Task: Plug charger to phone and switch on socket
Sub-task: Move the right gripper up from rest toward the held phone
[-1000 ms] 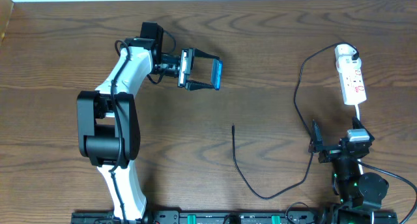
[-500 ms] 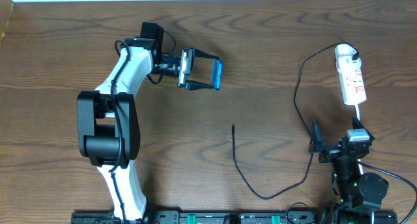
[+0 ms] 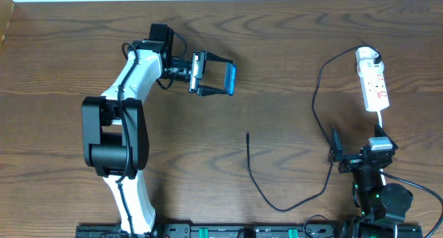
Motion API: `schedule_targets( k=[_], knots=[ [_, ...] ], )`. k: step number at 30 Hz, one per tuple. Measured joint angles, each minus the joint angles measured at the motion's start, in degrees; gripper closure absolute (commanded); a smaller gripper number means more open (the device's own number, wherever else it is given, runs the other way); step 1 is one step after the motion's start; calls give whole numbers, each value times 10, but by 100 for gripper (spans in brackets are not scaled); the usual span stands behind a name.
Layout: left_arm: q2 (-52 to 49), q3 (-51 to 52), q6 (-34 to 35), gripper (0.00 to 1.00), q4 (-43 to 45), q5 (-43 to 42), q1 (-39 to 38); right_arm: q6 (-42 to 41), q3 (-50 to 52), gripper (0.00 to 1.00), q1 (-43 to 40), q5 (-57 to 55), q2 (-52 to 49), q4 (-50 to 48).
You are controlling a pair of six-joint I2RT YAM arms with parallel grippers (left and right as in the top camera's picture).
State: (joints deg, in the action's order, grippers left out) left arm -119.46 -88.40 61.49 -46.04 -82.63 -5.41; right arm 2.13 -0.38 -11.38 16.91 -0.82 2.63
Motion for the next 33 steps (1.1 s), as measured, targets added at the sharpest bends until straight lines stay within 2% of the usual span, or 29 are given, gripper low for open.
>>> schedule_targets(
  k=[20,27,33],
  knots=[
    [0,0,0,93,0,14,0,0,0,1,0,-14,0,-15],
    [0,0,-7,93,26,33,0,0,0,1,0,-17,0,-33],
    [0,0,-11,93,33,42,0,0,-48,1,0,-24,-22,17]
  ],
)
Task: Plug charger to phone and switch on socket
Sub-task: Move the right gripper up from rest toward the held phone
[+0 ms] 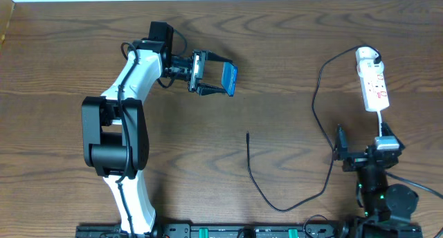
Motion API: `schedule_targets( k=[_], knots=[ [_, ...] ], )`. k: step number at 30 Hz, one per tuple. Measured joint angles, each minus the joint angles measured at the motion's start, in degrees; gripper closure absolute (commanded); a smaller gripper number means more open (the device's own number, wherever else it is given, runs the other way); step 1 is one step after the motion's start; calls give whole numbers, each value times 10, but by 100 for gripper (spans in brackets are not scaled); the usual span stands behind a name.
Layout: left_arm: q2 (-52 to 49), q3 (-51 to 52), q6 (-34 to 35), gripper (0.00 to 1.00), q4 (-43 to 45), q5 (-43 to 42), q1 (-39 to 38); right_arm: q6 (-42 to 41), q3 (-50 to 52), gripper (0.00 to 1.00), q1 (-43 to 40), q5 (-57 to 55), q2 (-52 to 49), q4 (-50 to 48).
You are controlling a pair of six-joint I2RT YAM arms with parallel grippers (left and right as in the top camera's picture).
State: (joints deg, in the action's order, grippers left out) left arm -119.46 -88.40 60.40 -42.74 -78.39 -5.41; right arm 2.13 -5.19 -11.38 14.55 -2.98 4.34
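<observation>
In the overhead view my left gripper is shut on a blue phone, which is tilted on edge above the table at upper centre. A black charger cable runs from the plug in the white socket strip at the far right. It loops down and left, and its free tip lies mid-table below the phone. My right gripper stands open at the lower right, just right of the cable's loop, holding nothing.
The wooden table carries only these things. The strip's own white lead runs down toward the right arm's base. A black rail lines the front edge.
The phone in my left gripper has turned a little and sits slightly further right. My right gripper has shifted a bit right and down. The cable and strip lie as before.
</observation>
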Motion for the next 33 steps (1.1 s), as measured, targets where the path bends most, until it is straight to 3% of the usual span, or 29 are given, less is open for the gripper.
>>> schedule_targets(
  k=[9,17,27,33],
  knots=[
    [0,0,-2,93,7,42,0,0,-172,1,0,11,-180,54],
    [0,0,0,93,8,73,0,-19,-351,1,0,101,-396,124],
    [40,0,42,93,7,196,0,-83,-569,1,0,226,-634,282],
    [100,0,56,93,8,249,0,-97,-600,1,0,289,-709,259]
  ],
)
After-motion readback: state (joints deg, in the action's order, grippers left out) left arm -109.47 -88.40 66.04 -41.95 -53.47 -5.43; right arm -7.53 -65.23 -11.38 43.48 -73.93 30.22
